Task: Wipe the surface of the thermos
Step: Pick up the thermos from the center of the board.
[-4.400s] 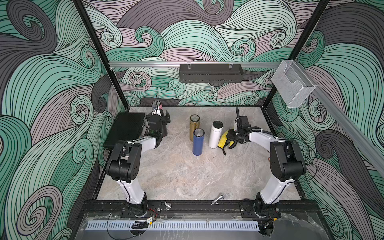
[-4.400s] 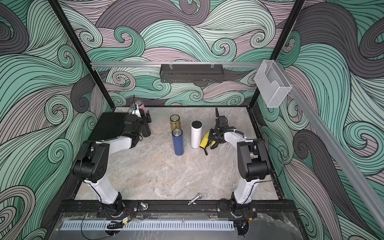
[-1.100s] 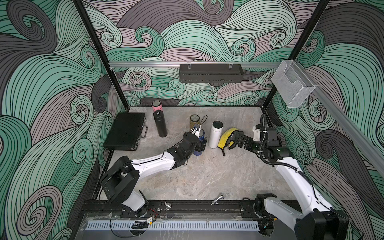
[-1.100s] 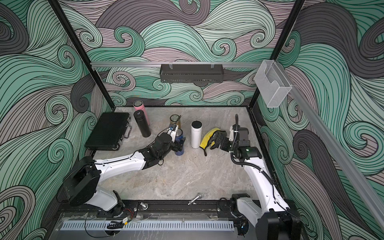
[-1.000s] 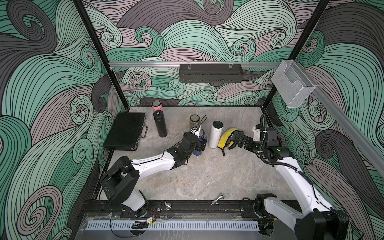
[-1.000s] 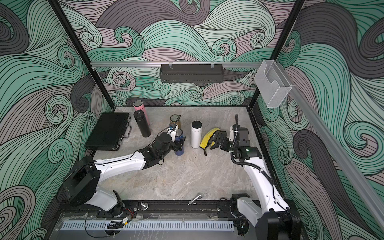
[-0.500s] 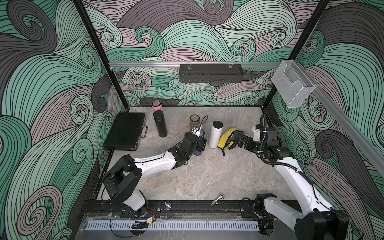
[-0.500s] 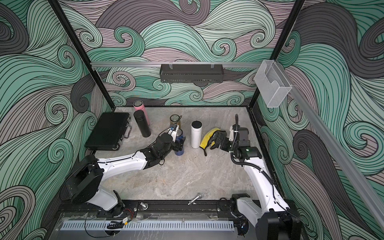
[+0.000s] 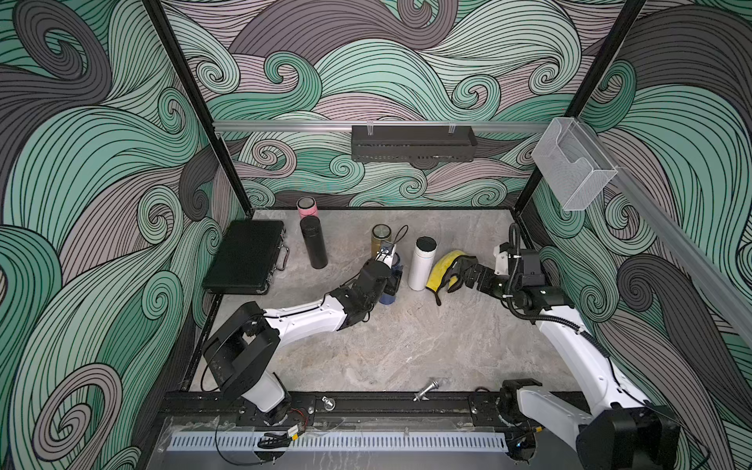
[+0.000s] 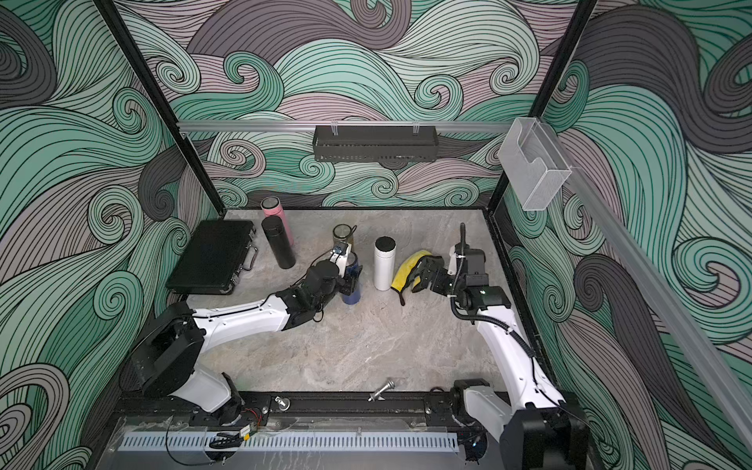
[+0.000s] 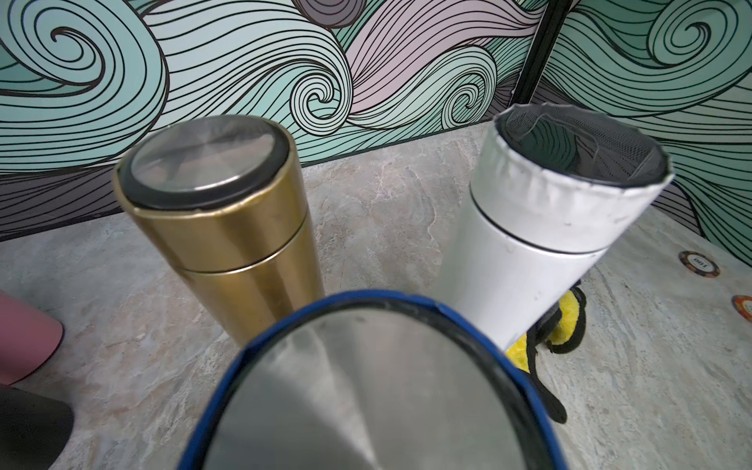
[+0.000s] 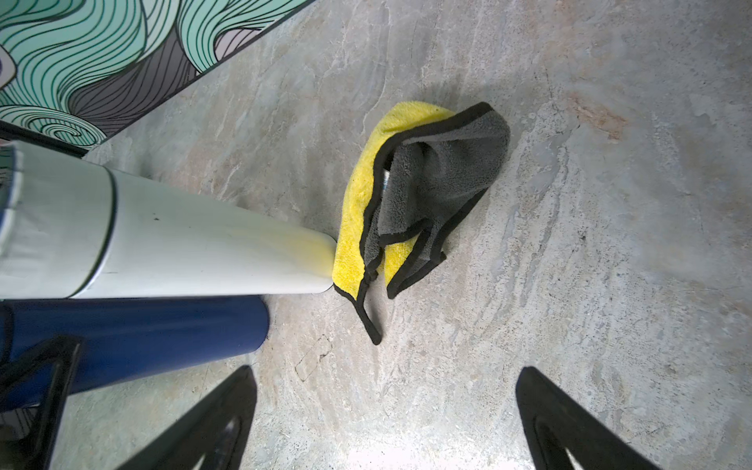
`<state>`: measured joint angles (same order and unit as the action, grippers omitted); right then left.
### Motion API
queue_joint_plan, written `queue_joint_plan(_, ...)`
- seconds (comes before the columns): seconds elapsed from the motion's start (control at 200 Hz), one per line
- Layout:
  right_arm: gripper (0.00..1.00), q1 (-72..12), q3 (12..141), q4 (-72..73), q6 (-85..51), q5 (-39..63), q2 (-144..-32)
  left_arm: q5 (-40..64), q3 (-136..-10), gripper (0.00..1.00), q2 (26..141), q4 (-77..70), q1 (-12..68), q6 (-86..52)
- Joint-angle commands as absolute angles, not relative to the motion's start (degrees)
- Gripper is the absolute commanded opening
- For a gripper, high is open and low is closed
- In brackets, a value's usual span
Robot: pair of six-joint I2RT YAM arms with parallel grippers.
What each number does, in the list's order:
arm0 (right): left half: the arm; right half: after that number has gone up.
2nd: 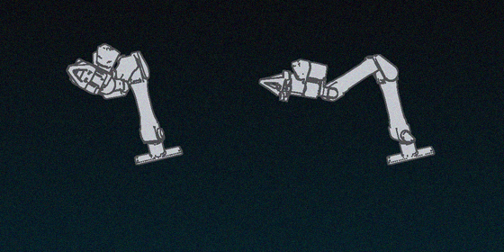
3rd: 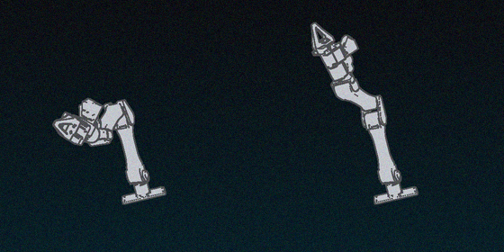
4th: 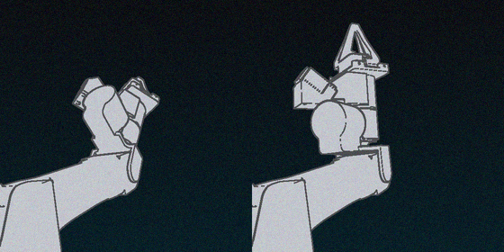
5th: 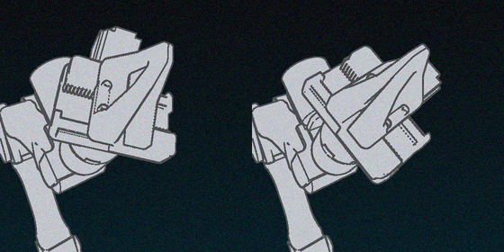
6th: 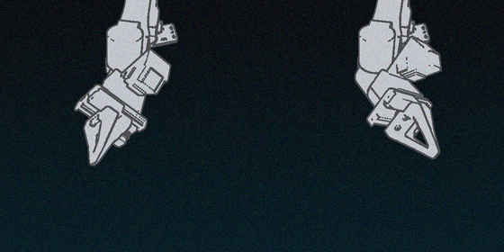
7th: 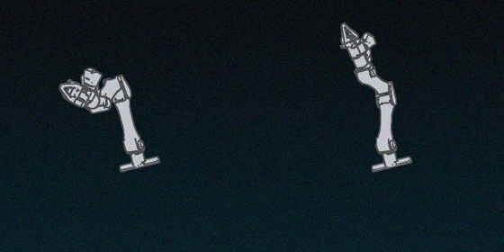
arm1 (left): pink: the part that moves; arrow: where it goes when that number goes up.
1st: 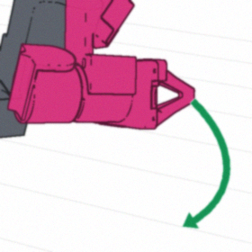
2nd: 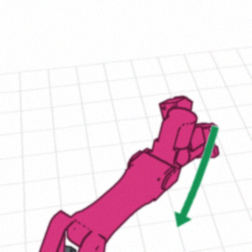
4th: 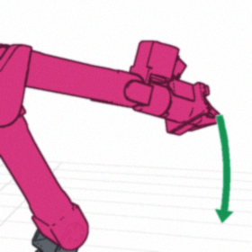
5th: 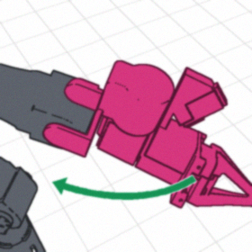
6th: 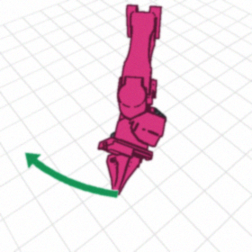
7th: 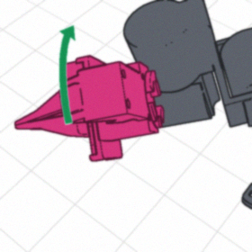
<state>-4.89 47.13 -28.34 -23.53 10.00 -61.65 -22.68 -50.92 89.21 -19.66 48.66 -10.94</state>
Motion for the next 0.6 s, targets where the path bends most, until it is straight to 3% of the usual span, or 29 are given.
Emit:
queue_joint_plan(0.0,0.99,-5.1,45.8,-27.4,-27.8,3.8,-62.9,-22.9,-53.4,0.38,88.9,-20.1,49.0,-10.2)
queue_joint_plan(0.04,0.99,-5.0,45.9,-27.7,-30.0,0.7,-63.4,-22.6,-53.7,0.32,88.5,-19.3,49.0,-9.6)
queue_joint_plan(0.125,0.99,-4.9,46.1,-27.9,-31.1,-2.9,-64.5,-22.0,-53.8,0.00,87.1,-17.6,49.0,-8.8)
queue_joint_plan(0.595,0.99,-6.2,58.3,-21.1,-33.8,2.1,-86.0,-17.0,-45.2,0.00,72.3,-12.2,49.0,-7.3)
